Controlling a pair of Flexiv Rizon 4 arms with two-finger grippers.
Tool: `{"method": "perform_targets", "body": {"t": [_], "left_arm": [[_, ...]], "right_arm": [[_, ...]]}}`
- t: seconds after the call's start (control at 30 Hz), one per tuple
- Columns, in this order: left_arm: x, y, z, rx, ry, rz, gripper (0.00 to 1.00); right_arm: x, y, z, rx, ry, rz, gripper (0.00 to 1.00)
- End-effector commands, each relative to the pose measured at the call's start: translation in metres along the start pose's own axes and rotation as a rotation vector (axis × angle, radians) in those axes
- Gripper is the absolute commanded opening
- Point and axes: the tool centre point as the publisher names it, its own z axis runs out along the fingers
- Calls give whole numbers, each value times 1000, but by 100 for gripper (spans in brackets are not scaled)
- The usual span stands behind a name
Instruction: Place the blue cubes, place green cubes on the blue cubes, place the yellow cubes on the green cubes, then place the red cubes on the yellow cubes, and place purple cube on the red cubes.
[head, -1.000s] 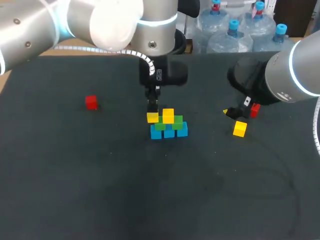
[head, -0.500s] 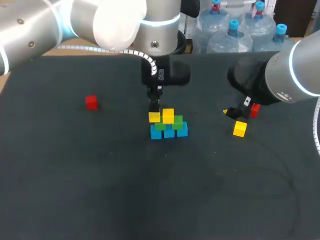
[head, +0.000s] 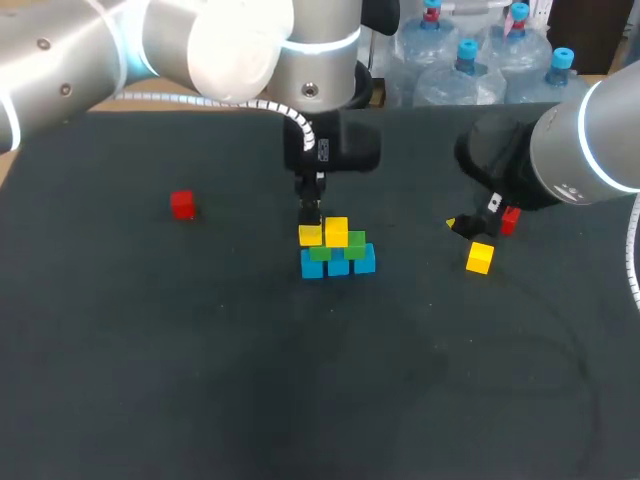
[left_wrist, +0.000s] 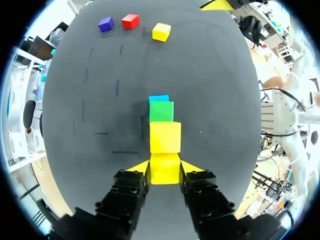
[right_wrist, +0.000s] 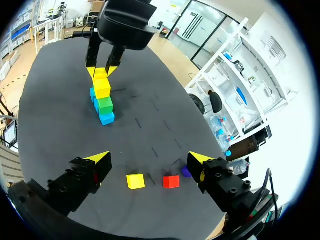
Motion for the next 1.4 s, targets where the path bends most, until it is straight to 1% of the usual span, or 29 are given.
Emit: {"method": "perform_targets", "body": {"t": [0.03,1.4], "left_arm": [[-1,4,0,7,4,2,0],[-5,5,2,11,3,20,0]], "right_arm": [[2,2,1,10,-7,2,100],[2,2,1,10,-7,2,100]]}}
